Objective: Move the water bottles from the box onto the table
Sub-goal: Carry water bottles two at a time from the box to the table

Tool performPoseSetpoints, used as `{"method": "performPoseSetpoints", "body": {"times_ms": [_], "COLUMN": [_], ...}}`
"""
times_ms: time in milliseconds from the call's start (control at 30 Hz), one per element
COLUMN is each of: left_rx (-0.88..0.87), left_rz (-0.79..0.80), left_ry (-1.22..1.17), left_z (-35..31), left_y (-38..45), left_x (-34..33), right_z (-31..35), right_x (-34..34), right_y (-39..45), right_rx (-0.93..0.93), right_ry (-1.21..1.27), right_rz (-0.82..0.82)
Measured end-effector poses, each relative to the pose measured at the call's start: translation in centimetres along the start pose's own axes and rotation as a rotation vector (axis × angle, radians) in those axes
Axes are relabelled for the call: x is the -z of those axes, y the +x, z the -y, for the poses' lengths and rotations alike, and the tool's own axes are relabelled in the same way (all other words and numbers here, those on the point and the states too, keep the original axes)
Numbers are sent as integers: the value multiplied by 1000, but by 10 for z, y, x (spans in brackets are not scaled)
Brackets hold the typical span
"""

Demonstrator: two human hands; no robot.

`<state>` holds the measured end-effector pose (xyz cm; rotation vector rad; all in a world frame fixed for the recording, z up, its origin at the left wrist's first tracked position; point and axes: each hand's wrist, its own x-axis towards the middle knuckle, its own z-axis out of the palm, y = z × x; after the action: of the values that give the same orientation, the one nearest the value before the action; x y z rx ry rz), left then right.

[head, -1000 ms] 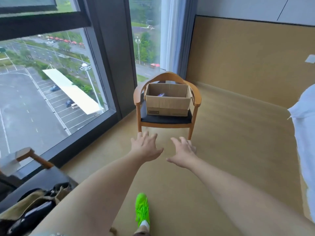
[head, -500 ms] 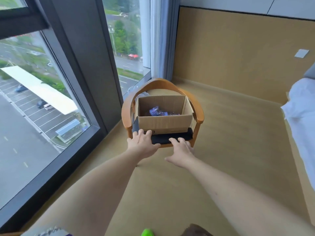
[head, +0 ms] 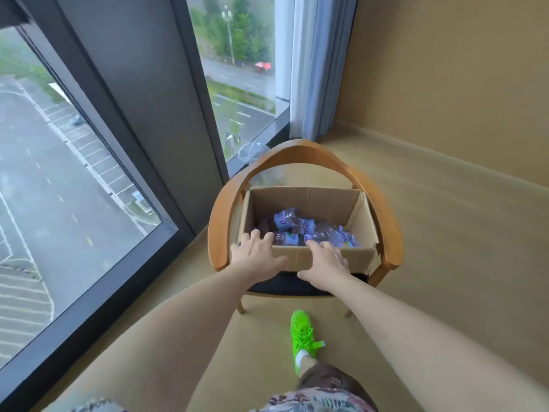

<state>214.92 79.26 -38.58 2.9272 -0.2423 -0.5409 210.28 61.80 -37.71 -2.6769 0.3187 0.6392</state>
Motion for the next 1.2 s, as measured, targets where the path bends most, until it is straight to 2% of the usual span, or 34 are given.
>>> {"method": "performPoseSetpoints", "body": {"times_ms": [133,267,533,667,900,1100,1200], "left_rx": [59,130,157,210,624,1169,1222], "left_rz": [43,138,328,373,427,289,332], "left_ry": [-20,-72,-69,-155,-632,-1212,-1370], "left_z": [-14,-24,-35,-35,-29,-27,-24], "left_y": [72,114,171,198,262,302,315], "left_x": [17,6,-30,-51,-81,-89,-92], "right_z": [-17,-38,-68,-74,-81,-75,-75], "right_x": [34,45,16,-3,-29,-40,-44], "right_y": [75,131,186,209,258,295,307], "right_rx": [5,-22,-109,-156,-166,-177,-184], "right_ry": [0,-11,-57,-54,-116,-162,-189], "right_rz": [57,151,368,403,398,484,496]}}
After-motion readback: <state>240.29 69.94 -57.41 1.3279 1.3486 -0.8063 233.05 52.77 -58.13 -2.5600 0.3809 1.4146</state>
